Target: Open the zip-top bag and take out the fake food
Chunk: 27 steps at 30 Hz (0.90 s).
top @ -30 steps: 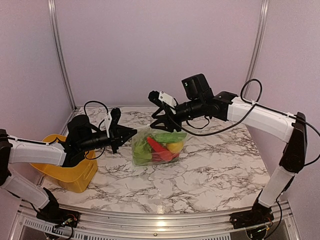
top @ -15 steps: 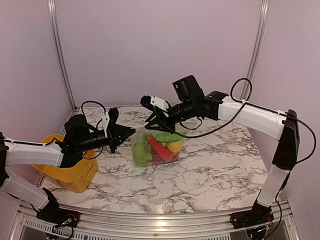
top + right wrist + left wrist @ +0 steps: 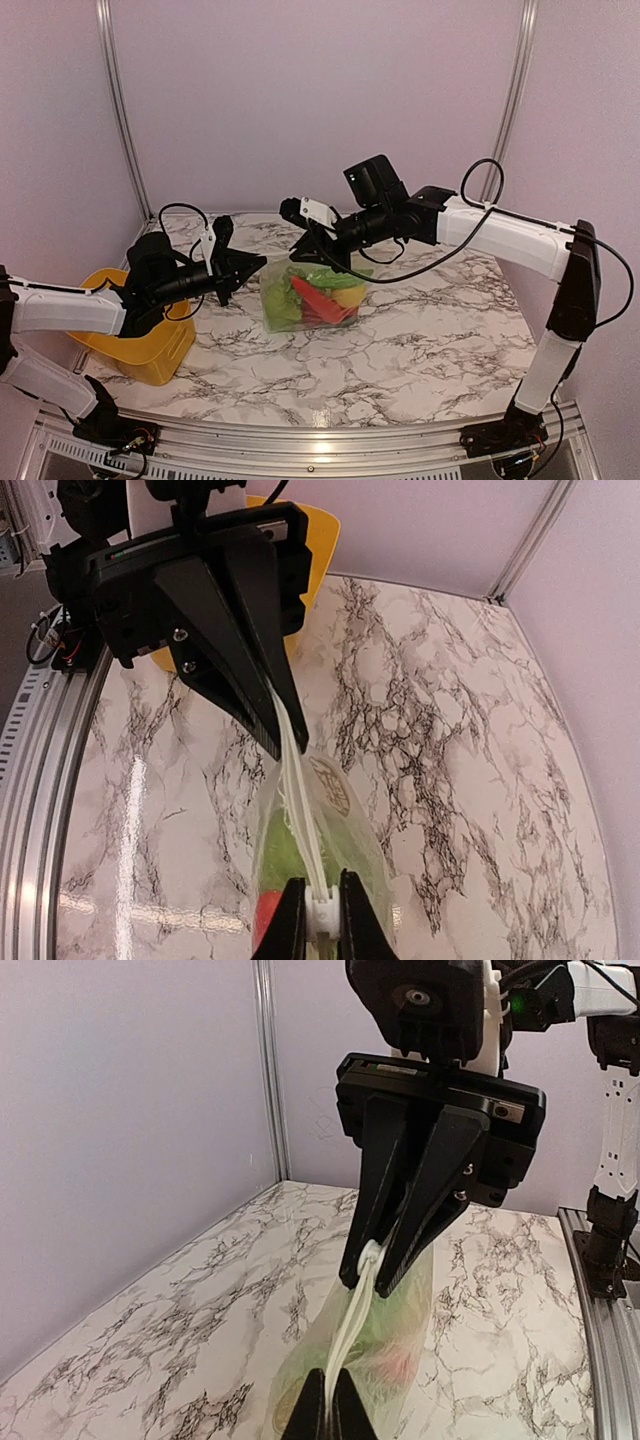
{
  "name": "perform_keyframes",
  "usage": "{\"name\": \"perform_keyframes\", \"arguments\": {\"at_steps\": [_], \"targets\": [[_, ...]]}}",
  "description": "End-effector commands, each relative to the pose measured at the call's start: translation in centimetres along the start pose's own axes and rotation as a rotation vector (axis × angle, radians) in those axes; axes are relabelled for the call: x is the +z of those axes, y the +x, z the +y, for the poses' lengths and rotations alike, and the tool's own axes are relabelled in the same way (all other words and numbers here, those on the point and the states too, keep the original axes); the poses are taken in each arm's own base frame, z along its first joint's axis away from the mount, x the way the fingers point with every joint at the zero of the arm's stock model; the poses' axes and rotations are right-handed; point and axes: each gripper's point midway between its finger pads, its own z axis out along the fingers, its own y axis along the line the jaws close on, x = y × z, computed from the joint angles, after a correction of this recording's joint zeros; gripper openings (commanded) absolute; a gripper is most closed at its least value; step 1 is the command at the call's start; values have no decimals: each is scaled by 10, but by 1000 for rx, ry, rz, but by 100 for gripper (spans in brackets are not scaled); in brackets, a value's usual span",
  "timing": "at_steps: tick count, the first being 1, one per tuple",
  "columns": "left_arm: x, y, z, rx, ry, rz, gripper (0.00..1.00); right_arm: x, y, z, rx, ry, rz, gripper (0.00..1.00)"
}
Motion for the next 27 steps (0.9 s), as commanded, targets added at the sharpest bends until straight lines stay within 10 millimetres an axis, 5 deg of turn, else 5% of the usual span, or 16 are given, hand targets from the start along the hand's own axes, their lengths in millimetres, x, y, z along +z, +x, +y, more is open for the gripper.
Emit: {"name": "perform_keyframes", "arguments": {"at_steps": [1, 15, 27], "targets": [[-10, -16, 17, -5, -69, -64, 0, -14, 7, -5, 4, 68, 38, 7], [-18, -15, 47, -49, -157, -85, 0, -60, 46, -16, 132, 171, 65, 7], [-23, -10, 79, -108, -226, -105, 0, -86, 80, -2, 234, 240, 106, 7]]}}
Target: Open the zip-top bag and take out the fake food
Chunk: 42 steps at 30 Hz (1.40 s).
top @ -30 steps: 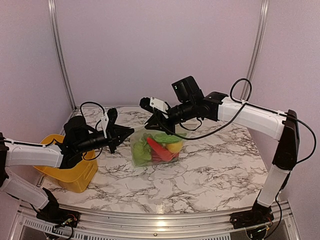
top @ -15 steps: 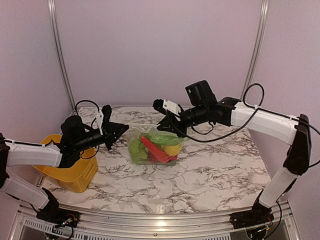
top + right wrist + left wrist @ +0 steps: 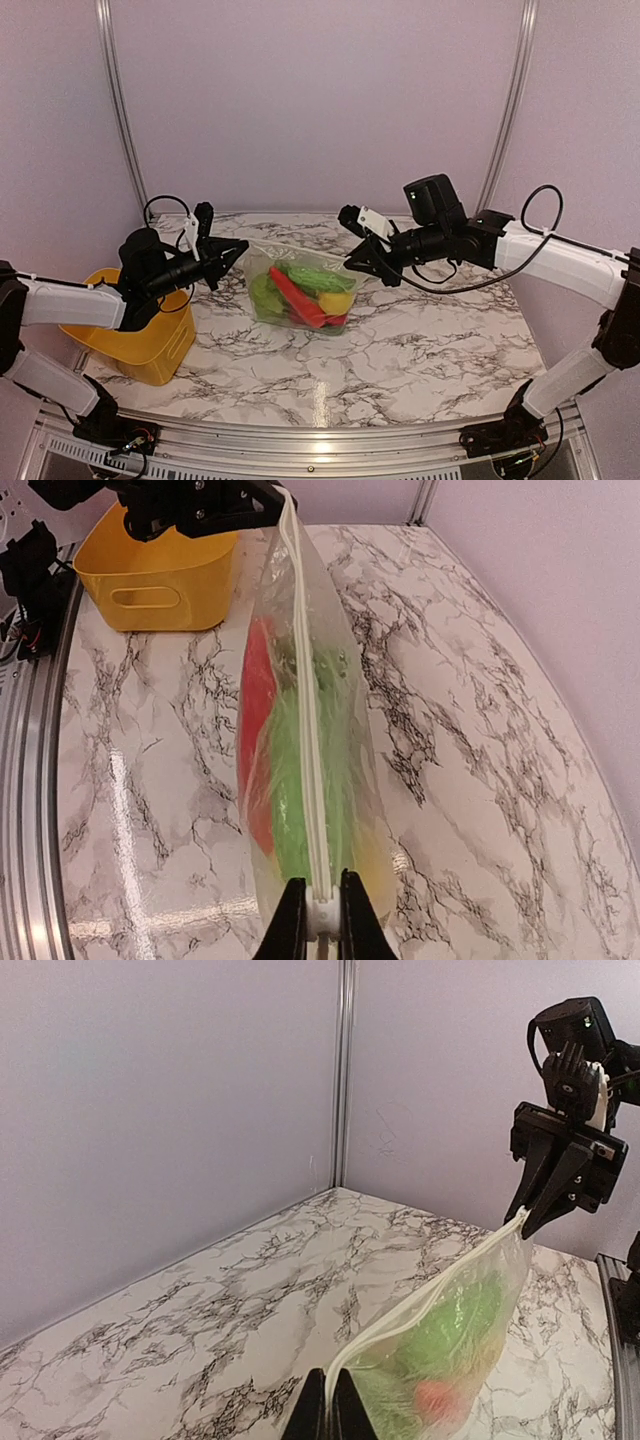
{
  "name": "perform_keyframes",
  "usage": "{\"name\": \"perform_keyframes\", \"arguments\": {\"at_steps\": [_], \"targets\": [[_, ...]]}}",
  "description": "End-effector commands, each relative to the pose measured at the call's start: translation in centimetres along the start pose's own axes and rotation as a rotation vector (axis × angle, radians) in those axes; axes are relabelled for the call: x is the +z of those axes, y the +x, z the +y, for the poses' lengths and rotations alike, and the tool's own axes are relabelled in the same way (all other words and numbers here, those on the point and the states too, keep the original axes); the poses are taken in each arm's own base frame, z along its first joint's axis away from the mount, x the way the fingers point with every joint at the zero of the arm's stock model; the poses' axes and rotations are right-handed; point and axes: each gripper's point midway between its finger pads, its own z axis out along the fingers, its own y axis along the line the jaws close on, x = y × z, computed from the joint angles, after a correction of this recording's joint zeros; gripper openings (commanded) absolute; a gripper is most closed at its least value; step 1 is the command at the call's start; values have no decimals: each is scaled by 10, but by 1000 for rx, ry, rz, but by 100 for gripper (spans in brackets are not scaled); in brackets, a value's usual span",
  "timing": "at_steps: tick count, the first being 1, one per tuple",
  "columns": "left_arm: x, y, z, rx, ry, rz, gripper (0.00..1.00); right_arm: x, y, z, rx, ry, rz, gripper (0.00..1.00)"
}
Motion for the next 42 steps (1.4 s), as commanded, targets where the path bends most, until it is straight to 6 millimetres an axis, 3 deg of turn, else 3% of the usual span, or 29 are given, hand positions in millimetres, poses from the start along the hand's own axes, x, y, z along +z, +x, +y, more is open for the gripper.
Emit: {"name": "perform_keyframes", "arguments": {"at_steps": [1, 10, 14, 21, 24, 29, 36, 42], "targets": [[-4, -16, 25, -7, -79, -74, 0, -15, 22, -8, 81, 66, 52, 7], [-3, -18, 29, -15, -38, -102, 0, -35, 37, -6, 118, 115, 64, 7], [-2, -21, 12, -11, 68, -126, 0, -33, 36, -2, 120, 90, 64, 8], [-4, -22, -25, 61, 254, -124, 0, -39, -15, 10, 70, -22, -59, 42], [-4, -16, -34, 112, 281, -87, 0, -41, -38, 11, 45, -42, -94, 48], [-2, -8, -44, 173, 296, -38, 0, -32, -61, 5, 22, -47, -97, 45], [-2, -9, -49, 182, 303, -39, 0, 9, -58, 8, 0, -41, 31, 35], [-1, -7, -52, 191, 306, -30, 0, 27, -59, -9, 21, 16, 69, 32]]}}
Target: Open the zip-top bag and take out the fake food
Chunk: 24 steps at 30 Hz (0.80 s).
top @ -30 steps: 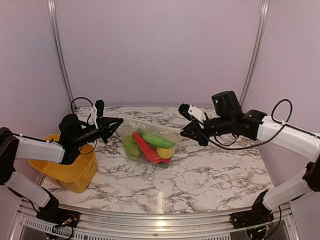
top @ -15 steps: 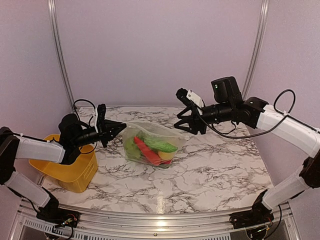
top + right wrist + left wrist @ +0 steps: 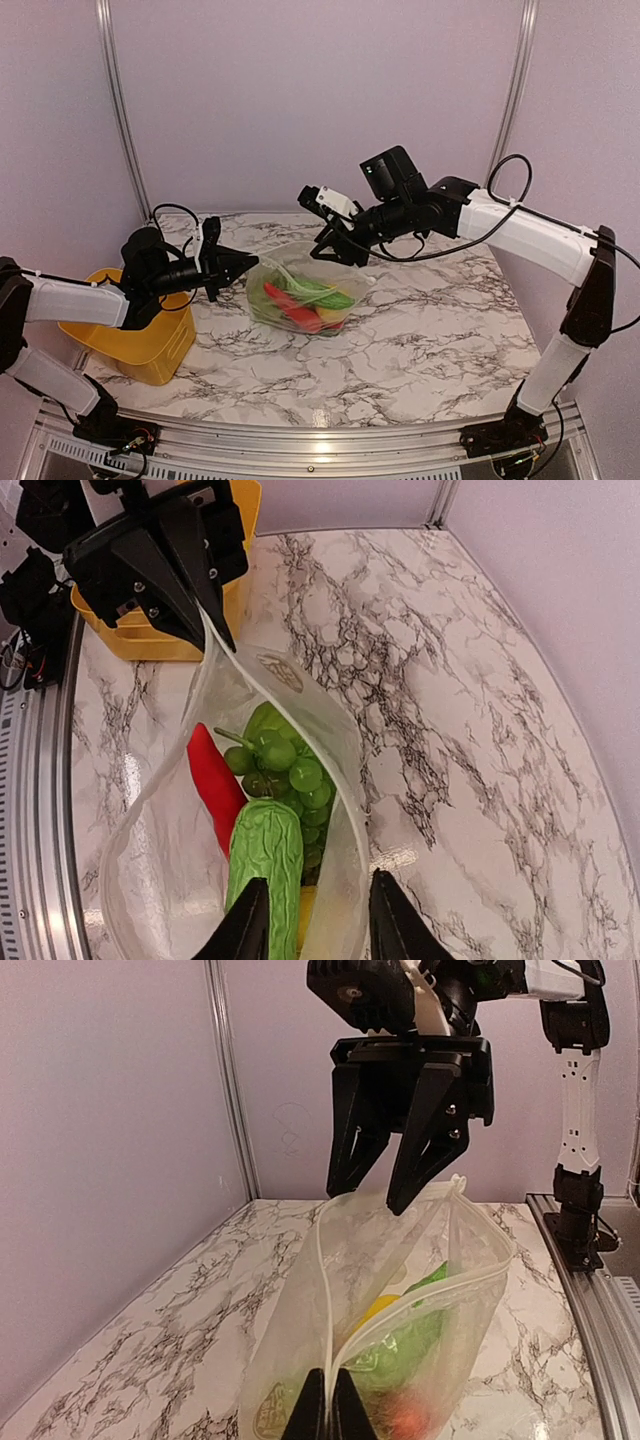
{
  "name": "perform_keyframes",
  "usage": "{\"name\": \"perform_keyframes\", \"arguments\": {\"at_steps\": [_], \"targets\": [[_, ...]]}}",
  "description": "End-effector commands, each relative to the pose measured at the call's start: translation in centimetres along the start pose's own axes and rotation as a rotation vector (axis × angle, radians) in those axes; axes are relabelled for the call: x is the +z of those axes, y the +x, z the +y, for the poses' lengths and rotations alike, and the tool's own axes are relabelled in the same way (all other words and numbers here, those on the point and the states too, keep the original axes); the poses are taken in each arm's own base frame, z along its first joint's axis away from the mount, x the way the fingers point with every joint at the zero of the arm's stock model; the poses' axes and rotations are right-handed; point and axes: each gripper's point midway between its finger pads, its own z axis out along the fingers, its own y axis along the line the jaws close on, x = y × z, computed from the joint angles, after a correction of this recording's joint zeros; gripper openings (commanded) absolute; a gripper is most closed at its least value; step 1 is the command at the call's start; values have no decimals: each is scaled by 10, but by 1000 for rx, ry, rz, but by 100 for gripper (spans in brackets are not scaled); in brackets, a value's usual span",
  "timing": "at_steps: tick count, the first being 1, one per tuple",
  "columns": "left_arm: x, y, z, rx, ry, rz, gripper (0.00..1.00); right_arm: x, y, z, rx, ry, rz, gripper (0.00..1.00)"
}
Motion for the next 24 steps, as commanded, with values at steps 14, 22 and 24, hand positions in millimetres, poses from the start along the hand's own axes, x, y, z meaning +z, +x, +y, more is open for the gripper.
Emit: {"name": "perform_keyframes", "arguments": {"at_steps": [14, 22, 24], "targets": [[10, -6, 25, -21, -108, 38, 0, 31, 5, -32, 81, 99, 86, 0], [10, -10, 62, -158, -289, 15, 4, 15, -12, -51, 169, 133, -26, 0], [14, -9, 70, -205, -315, 22, 12, 4, -17, -62, 205, 156, -68, 0]]}}
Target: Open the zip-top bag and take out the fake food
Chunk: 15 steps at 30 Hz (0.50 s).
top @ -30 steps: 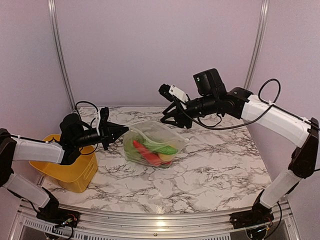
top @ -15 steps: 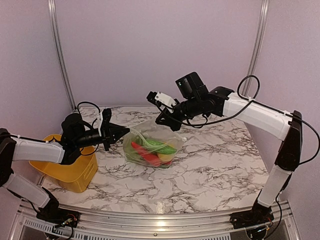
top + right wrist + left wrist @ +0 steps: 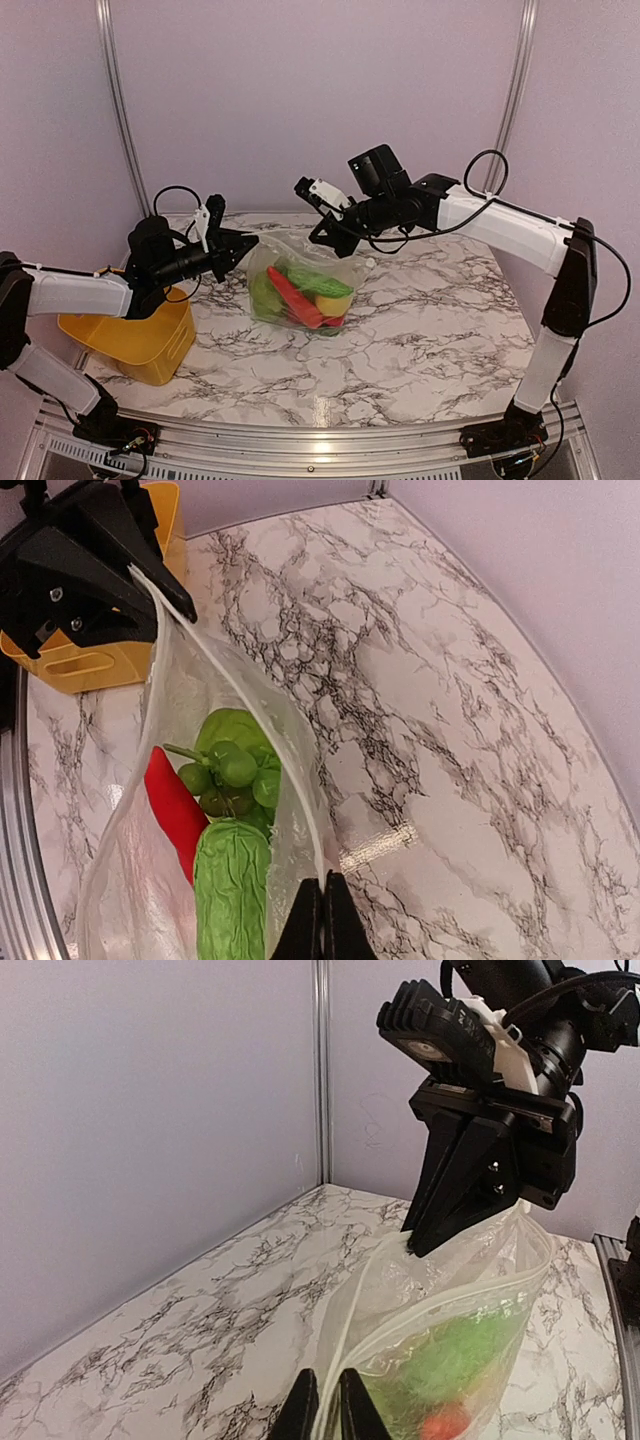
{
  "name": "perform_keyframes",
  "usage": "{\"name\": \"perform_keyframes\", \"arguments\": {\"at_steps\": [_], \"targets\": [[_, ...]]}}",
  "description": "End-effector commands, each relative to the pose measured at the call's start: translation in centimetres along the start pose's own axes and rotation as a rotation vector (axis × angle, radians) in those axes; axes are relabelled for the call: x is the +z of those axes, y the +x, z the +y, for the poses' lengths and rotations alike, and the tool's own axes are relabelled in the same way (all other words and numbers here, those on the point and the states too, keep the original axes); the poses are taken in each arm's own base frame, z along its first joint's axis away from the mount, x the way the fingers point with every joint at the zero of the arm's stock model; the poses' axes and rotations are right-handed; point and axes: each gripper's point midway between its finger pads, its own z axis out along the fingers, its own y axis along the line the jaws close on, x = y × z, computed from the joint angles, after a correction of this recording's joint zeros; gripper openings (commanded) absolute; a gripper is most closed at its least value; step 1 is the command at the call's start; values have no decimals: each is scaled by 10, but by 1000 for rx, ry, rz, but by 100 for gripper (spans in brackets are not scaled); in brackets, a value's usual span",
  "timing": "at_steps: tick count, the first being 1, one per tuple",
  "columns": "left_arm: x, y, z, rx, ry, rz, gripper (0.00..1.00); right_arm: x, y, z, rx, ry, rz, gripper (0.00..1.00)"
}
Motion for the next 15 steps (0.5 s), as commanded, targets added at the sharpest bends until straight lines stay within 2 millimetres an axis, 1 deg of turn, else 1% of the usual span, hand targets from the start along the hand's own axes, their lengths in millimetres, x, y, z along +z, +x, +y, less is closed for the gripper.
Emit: {"name": "perform_keyframes", "arguments": {"at_steps": [1, 5, 8, 10, 11, 12, 13, 14, 15], "targets": [[14, -10, 25, -125, -103, -6, 17, -32, -29, -28, 97, 63, -140, 0], [20, -9, 32, -200, -124, -10, 35, -53, -34, -47, 154, 126, -198, 0], [19, -12, 40, -256, -164, -36, 57, -67, -34, -60, 190, 199, -221, 0], [17, -14, 50, -301, -225, -57, 64, -77, -30, -72, 222, 262, -230, 0], [16, -15, 56, -330, -258, -65, 77, -82, -28, -78, 239, 293, -232, 0], [14, -14, 65, -357, -312, -67, 87, -89, -28, -82, 262, 322, -241, 0], [13, -11, 73, -393, -354, -55, 94, -94, -27, -87, 270, 351, -245, 0], [15, -13, 77, -404, -371, -45, 98, -99, -26, -90, 300, 372, -252, 0], [16, -10, 76, -408, -367, -23, 99, -103, -25, -92, 320, 391, -258, 0]]}}
